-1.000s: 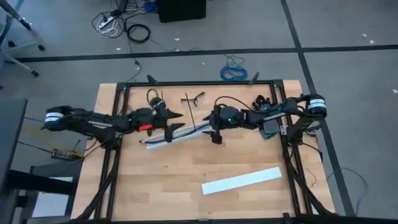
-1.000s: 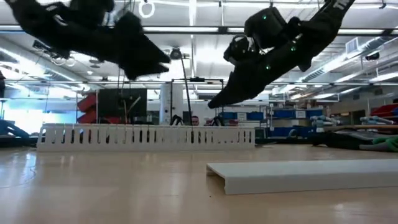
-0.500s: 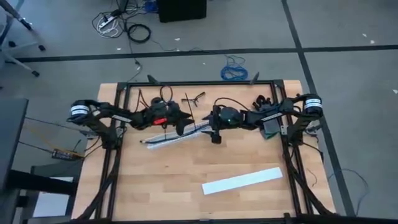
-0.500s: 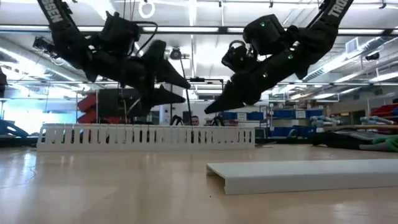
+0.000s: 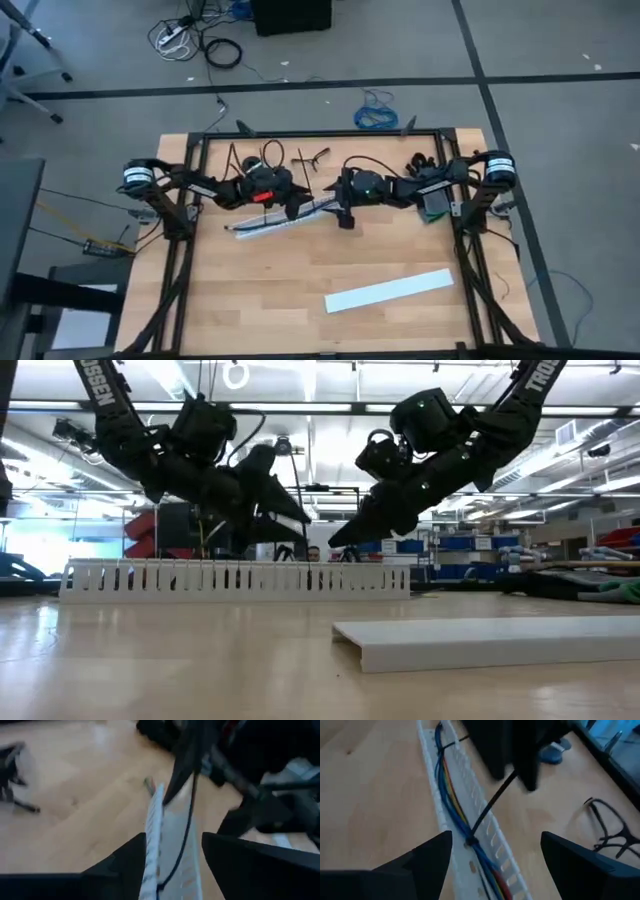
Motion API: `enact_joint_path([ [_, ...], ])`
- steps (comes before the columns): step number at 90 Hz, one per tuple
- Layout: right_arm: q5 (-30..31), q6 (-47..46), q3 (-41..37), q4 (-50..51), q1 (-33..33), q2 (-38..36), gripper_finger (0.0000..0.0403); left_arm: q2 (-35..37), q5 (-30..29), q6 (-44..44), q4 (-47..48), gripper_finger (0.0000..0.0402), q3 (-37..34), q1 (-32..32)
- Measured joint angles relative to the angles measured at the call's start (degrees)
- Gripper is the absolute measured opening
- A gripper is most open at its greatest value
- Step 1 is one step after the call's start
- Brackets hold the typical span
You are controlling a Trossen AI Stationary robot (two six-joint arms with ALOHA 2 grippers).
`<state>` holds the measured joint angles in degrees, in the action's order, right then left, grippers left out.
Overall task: Ziptie cables
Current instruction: Put the zip tied cable wires into the white cable duct
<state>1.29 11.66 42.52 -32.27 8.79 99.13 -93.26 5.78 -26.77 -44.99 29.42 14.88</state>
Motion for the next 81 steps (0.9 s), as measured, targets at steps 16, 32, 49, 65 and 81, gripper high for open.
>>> enact_joint_path([
  [16, -1.4, -0.02, 0.04, -1.32, 0.33, -0.05, 0.0297, -0.23, 0.72, 1.74, -0.35, 0.0148, 0.33, -0.1],
  [32, -3.02, -0.99, 0.04, -1.38, 0.31, -0.05, 0.0299, -0.22, 0.74, 2.91, -1.36, 0.0104, 0.36, -0.1],
  [49, -5.88, -0.61, 0.04, -1.94, 0.33, 0.26, 0.0302, -0.23, -0.06, 6.57, -2.0, 0.0036, 0.36, -0.1],
  [65, -7.3, 7.75, 0.22, -3.08, 0.16, 1.48, 0.0305, -0.21, -0.57, 8.56, -1.93, 0.0004, 0.36, -0.1],
  [81, -10.44, 13.03, 0.95, -2.92, -0.03, 3.81, 0.0302, -0.19, -0.7, 9.74, -0.91, 0.0001, 0.38, -0.1],
])
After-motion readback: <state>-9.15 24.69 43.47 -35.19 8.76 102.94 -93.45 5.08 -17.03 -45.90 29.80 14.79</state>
